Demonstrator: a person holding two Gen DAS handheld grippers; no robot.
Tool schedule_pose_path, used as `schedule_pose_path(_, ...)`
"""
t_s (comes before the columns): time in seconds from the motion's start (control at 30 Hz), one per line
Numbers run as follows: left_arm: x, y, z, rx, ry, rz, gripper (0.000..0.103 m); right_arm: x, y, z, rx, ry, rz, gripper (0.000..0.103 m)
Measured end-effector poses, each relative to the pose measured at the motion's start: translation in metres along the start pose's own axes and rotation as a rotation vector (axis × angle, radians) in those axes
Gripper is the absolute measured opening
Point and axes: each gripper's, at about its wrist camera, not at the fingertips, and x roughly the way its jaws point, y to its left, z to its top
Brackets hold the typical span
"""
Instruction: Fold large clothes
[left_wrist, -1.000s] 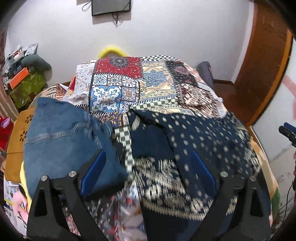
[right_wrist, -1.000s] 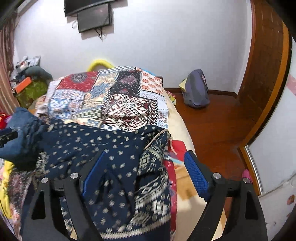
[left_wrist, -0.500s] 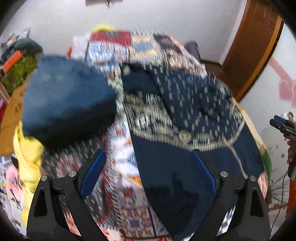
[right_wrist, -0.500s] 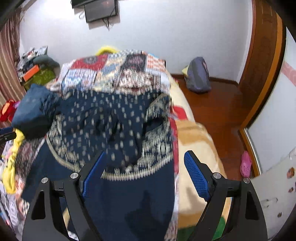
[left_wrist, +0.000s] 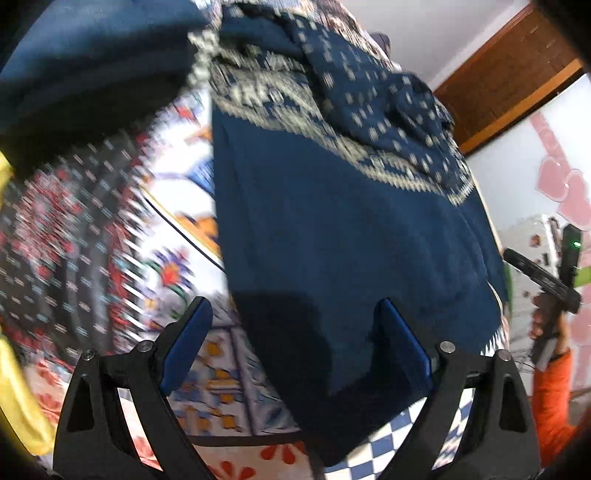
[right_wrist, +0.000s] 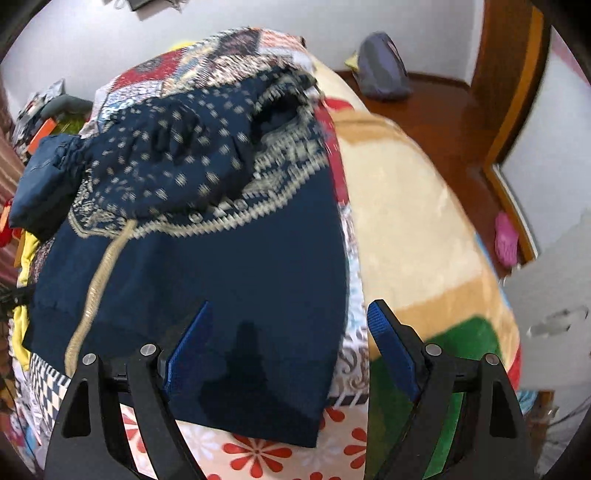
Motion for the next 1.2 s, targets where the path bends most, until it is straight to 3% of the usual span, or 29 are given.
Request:
schedule_pose_path(0.1,0.000,-0.005,-0.006,0.017,-0.029,0.009,0.092,0.009,-0.007,-0.007,0.038,0.029,0.033,0.083)
schedule_pose_path(0.17,-0.002,-0.006,-0.007,0.006,-0.037,-0.004,0.088,0.014,-0.009,-0.012,0.048,0.034,0.054,0.083)
schedule_pose_path(0.2,-0.003,-0.006,-0.007,0.006,-0.044,-0.011,0.080,0.015,-0.009,-0.014,0.048,0.024,0.056,0.082)
schedule_pose_path(0.27,-0.008,-0.009,-0.009,0.021,-0.064,-0.023,0.064,0.013,-0.009,-0.016,0.044,-0.001,0.061,0.073)
schedule_pose_path(0.33,-0.012,-0.013,-0.010,0.042,-0.071,-0.038,0.043,0.012,-0.009,-0.015,0.046,-0.011,0.070,0.054)
schedule_pose_path(0.47,-0.013,-0.017,-0.008,0.073,-0.079,-0.047,0.022,0.015,-0.013,-0.012,0.050,0.000,0.076,0.035)
schedule_pose_path(0.53,-0.015,-0.016,-0.004,0.063,-0.088,-0.059,0.011,0.017,-0.014,-0.012,0.058,0.013,0.092,0.015)
schedule_pose_path(0.63,-0.025,-0.014,0.004,0.051,-0.120,-0.065,0.008,0.015,-0.011,-0.006,0.051,0.025,0.111,0.009)
schedule_pose_path(0.9,-0.071,-0.029,0.046,0.091,-0.260,-0.081,0.008,-0.021,0.007,0.043,0.001,-0.107,0.140,0.007)
schedule_pose_path(1.2,-0.105,-0.026,0.150,0.023,-0.391,-0.135,0.007,-0.047,0.040,0.147,-0.100,-0.278,0.129,0.007)
